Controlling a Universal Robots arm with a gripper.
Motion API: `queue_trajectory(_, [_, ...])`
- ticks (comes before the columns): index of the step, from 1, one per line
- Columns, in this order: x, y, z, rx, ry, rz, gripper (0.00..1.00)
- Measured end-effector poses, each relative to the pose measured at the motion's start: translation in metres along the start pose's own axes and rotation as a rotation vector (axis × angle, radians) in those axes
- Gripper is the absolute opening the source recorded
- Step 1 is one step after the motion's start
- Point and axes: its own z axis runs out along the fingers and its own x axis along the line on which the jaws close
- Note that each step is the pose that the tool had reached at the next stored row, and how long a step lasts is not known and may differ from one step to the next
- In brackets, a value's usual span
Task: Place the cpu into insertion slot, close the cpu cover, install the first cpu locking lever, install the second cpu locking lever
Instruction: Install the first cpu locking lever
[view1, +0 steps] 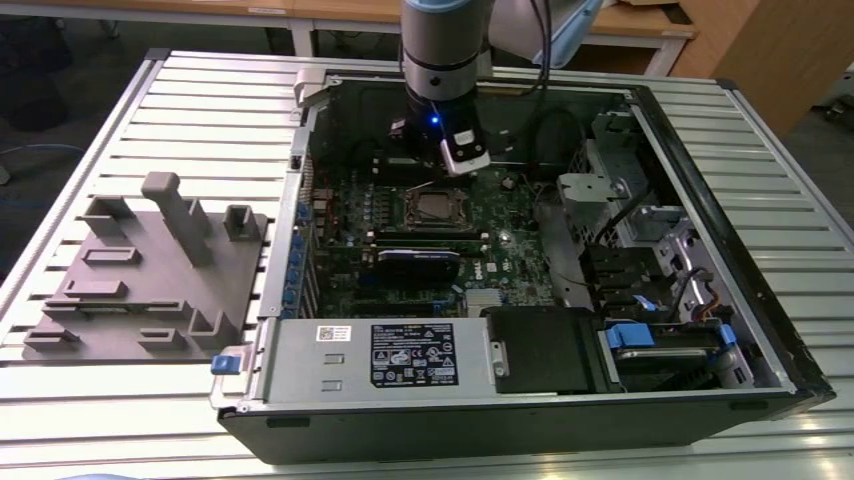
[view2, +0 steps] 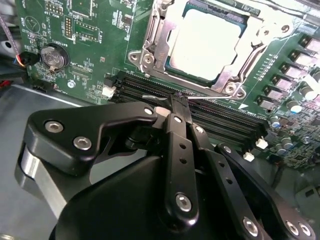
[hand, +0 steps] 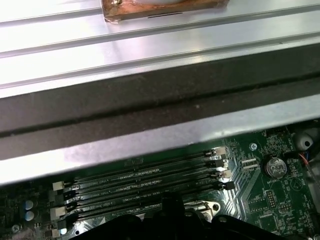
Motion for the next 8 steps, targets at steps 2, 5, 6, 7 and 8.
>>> queue_trajectory(2, [0.0001,0.0001,0.0007,0.0009,-0.0034,0.015,0.10])
queue_trajectory(5, [0.0002,0.0003,0.0018,0.0020,-0.0083,0.038,0.10])
queue_trajectory(6, [0.0003,0.0005,0.0022,0.0023,-0.0099,0.045,0.10])
queue_trajectory(7, [0.0004,0.0006,0.0026,0.0026,-0.0113,0.051,0.10])
queue_trajectory(8, [0.0005,0.0009,0.0029,0.0028,-0.0125,0.056,0.10])
